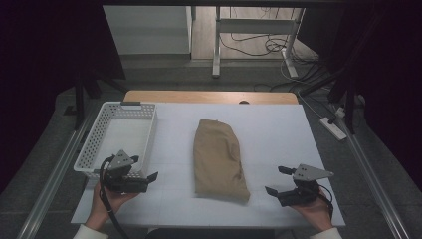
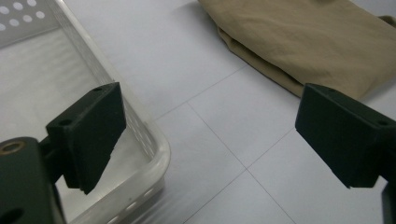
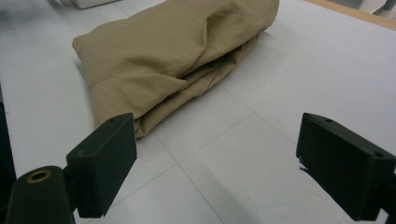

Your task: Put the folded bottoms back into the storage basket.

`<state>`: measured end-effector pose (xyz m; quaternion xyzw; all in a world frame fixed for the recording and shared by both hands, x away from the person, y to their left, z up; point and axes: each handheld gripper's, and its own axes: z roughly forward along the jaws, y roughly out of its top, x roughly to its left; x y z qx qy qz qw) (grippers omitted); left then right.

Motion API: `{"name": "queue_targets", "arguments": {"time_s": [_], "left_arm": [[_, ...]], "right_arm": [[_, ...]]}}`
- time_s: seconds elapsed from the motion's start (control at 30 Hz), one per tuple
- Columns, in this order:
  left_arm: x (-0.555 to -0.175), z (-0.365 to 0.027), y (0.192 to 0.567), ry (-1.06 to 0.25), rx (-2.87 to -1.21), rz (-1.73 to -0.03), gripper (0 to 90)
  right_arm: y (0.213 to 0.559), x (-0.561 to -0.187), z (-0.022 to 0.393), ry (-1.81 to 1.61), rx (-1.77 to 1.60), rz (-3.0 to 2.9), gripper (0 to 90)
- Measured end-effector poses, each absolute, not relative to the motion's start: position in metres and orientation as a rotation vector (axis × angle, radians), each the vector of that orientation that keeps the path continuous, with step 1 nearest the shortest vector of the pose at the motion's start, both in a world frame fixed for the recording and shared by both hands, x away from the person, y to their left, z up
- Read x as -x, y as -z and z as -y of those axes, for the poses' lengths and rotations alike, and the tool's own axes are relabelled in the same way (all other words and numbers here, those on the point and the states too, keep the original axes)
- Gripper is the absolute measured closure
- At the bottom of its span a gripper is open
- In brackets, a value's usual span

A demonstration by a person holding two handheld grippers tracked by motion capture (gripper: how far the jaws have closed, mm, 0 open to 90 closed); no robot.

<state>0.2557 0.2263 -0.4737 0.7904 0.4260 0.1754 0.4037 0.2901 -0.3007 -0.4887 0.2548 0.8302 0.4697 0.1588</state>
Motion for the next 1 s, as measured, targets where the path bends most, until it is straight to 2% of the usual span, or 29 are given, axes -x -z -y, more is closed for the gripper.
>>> {"name": "queue_targets", "arguments": {"time_s": [0.57, 1.0], "left_arm": [[-0.255, -0.2329, 0.4765, -0.403, -1.965, -1.078, 9.7], [-0.2585, -0.2303, 0.4714, -0.424, -1.971, -1.066, 10.6]], "right_arm": [[0.4862, -0.2905, 0.2985, -1.34, -0.732, -2.381, 12.5], [0.4832, -0.2878, 0.2955, -1.353, -0.709, -2.384, 12.6]]}}
